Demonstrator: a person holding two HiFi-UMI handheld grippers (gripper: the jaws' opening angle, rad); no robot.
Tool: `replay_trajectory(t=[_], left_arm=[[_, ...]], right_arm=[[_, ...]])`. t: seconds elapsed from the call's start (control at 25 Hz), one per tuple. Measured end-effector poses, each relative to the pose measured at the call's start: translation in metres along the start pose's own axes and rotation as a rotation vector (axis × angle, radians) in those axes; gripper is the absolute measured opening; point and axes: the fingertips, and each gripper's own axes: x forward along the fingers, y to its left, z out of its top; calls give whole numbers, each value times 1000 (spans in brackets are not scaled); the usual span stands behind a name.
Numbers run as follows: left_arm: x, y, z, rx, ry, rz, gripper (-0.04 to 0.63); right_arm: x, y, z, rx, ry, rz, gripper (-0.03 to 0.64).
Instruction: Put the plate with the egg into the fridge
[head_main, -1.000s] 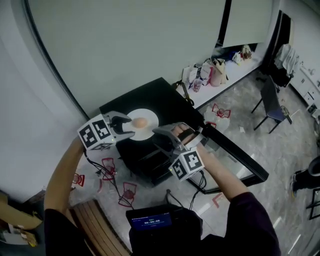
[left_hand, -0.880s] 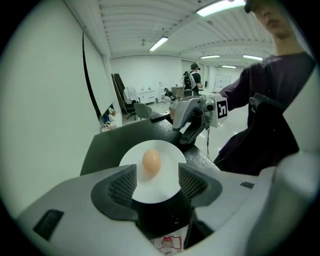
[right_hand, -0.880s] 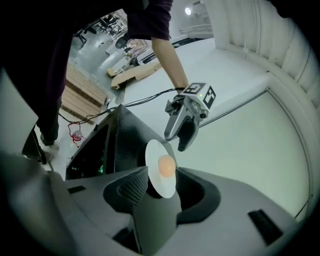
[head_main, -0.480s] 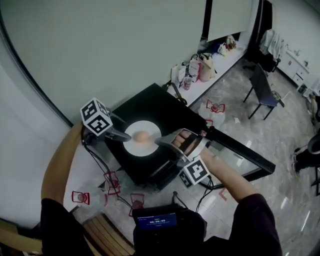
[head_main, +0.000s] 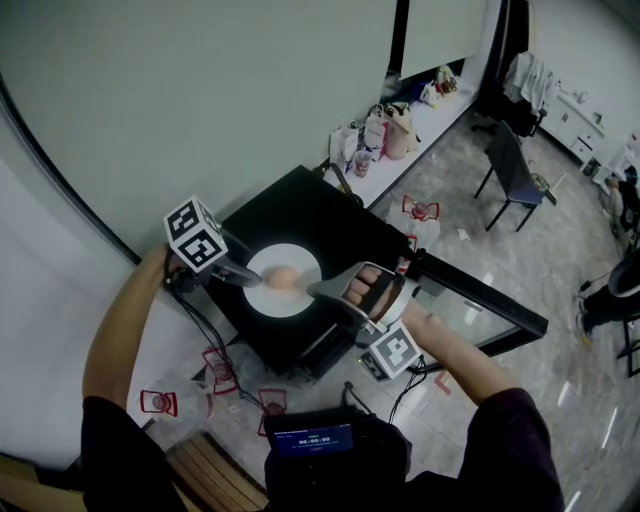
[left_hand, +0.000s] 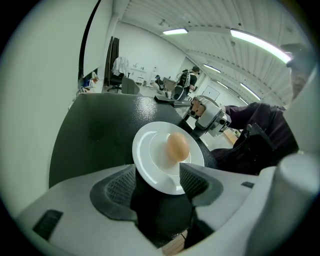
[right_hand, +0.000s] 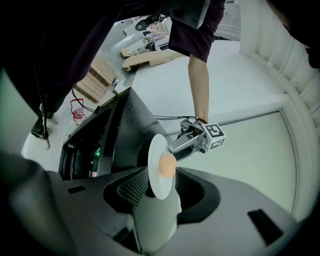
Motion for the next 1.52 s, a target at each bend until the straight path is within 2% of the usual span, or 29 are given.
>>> replay_trajectory(t=[0.44, 0.64, 0.8, 1.04, 1.16, 1.36, 1.52], left_arm=[[21, -38, 11, 110, 30, -14, 239], [32, -57, 20, 144, 40, -23, 239], [38, -64, 24, 154, 41, -21, 239], [39, -69, 27, 142, 10, 1, 239], [37, -71, 30, 138, -20, 21, 239], [19, -72, 42, 151, -152, 110, 239], [-4, -82, 60, 256, -292, 325, 238]], right_arm=[[-43, 17, 12, -9, -1, 6, 175], [-48, 33, 15, -28, 22, 30, 175], [-47, 35, 17, -38, 35, 10, 175], [-51, 40, 20, -98, 31, -41, 64], [-52, 46, 23, -117, 26, -44, 32], [-51, 48, 23, -133, 33, -55, 23], [-49, 47, 20, -137, 46, -68, 23]])
